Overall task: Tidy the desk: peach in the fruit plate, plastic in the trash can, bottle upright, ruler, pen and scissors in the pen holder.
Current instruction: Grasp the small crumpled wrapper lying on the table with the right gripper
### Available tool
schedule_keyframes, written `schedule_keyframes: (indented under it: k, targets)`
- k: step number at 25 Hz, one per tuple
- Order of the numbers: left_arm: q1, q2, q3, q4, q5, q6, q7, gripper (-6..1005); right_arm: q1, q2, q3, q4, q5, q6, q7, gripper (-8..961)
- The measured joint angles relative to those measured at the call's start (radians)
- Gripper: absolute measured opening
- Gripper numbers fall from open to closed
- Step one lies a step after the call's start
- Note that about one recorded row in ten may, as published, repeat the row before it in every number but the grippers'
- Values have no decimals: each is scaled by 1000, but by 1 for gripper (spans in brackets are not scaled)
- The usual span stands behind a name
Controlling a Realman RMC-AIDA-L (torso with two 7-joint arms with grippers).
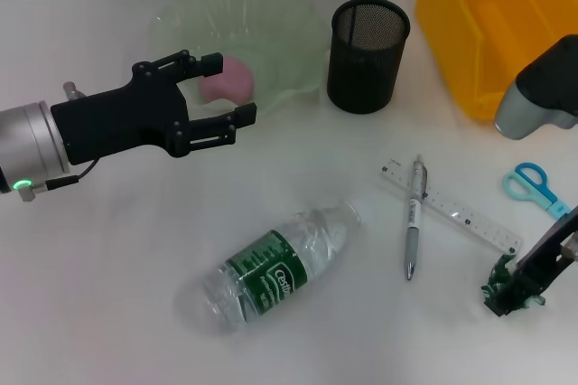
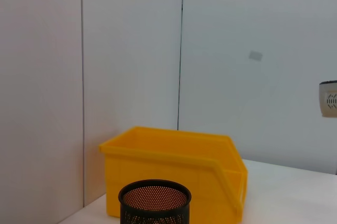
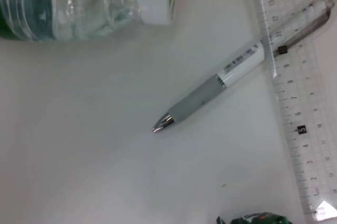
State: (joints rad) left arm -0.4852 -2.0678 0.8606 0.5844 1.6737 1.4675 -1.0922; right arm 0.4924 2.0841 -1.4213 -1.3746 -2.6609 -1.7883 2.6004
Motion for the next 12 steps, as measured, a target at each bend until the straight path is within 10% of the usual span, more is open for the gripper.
schedule_keyframes:
  k: [12]
  targets:
    - [1, 0, 0, 0, 0, -3, 2, 824, 11, -2, -10, 52, 33, 28, -13, 459]
